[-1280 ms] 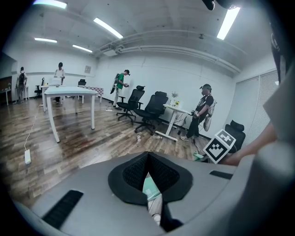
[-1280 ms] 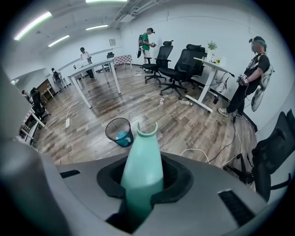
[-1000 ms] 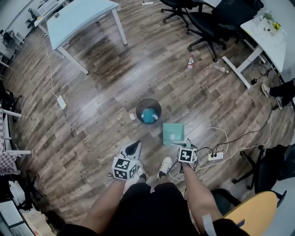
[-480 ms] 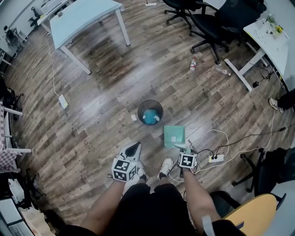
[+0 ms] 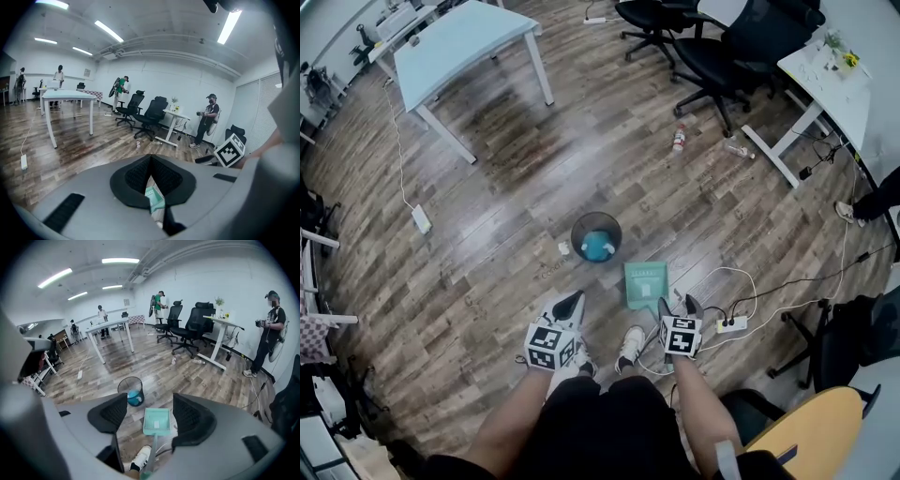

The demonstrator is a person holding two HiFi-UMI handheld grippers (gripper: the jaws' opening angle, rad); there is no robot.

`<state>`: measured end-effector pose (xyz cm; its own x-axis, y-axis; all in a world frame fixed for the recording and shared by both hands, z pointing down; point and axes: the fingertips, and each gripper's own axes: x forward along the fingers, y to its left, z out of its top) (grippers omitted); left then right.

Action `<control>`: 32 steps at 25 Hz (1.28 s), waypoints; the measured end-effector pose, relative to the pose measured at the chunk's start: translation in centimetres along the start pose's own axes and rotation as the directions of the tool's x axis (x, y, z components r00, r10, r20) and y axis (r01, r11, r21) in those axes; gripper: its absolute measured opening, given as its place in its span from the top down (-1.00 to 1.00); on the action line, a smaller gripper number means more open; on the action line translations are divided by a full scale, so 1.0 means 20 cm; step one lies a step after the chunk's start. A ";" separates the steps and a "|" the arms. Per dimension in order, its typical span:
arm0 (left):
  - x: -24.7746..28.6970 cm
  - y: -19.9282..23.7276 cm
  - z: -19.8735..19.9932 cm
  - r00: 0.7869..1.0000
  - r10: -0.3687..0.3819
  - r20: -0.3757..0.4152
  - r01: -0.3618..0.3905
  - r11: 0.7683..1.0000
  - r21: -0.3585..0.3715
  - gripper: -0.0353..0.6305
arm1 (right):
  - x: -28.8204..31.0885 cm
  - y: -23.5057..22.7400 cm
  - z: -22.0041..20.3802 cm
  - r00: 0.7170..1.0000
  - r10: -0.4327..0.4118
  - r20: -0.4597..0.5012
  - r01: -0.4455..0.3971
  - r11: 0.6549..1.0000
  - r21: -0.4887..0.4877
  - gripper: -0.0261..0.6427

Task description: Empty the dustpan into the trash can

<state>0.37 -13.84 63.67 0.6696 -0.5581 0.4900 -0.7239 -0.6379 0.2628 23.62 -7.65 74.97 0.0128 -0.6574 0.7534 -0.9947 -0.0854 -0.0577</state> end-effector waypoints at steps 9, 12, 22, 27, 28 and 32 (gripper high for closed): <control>-0.01 -0.08 0.09 0.999 -0.031 0.038 0.030 0.999 0.026 0.86 | -0.33 -0.02 0.30 0.984 -0.002 0.180 0.003 1.000 -0.003 0.04; -0.04 -0.07 0.15 0.997 -0.035 0.062 0.033 0.999 0.034 0.86 | -0.46 0.02 0.45 0.965 0.006 0.263 0.000 1.000 -0.023 0.05; -0.16 -0.12 0.42 0.979 -0.044 0.198 0.036 0.998 0.047 0.86 | -0.81 0.18 0.87 0.861 0.011 0.508 0.045 0.994 -0.097 0.79; -0.22 -0.14 0.56 0.963 -0.038 0.268 0.021 0.998 0.065 0.86 | -0.89 0.29 0.98 0.815 0.068 0.575 -0.022 0.996 -0.086 0.85; -0.24 -0.14 0.59 0.958 -0.035 0.284 0.016 0.998 0.069 0.86 | -0.92 0.31 1.00 0.804 0.083 0.589 -0.036 0.995 -0.092 0.85; -0.34 -0.15 0.69 0.941 -0.026 0.338 -0.005 0.996 0.090 0.86 | -1.01 0.41 1.06 0.764 0.126 0.632 -0.048 0.989 -0.139 0.85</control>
<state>0.26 -15.54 48.18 0.7051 -0.6875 0.1736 -0.7090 -0.6806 0.1846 17.45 -10.91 45.49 -0.0513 -0.9866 0.1546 -0.9987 0.0516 -0.0022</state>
